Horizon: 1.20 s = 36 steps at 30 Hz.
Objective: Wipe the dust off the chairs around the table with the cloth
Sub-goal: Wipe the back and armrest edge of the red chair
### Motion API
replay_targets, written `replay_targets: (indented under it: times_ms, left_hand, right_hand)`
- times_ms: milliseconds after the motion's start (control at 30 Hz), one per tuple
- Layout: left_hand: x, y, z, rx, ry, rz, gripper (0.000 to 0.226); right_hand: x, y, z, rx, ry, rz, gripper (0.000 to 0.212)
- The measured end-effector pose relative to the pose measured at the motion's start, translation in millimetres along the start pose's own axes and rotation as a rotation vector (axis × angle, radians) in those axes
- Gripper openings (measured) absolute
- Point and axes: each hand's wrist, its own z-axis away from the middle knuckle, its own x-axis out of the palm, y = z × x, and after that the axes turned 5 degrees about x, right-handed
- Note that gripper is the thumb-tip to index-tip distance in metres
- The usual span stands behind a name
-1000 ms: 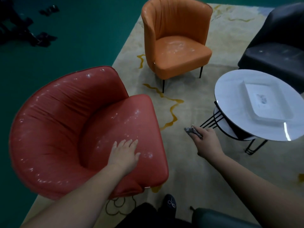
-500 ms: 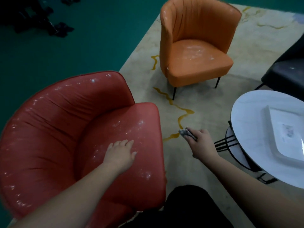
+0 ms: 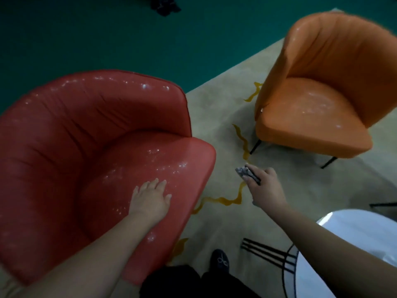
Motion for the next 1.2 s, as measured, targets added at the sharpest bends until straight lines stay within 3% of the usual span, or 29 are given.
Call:
replay_targets:
  times_ms: [400,667,1200]
  left_hand:
    - [28,-66,37,-0.418,0.078,0.164,0.063]
    - [56,-130,8,-0.595,0.118,0.286,0.068]
    - [178,-180,-17,-0.997,0.137,0.631,0.070]
  right_hand:
    - [83,-88,-73,-0.281,-0.358,0.034,0.038]
    - [172,-156,-118,-0.433,-0.466,0.107,0.040]
    - [375,-193,-126,-0.819,-0.837,0.212,0.042]
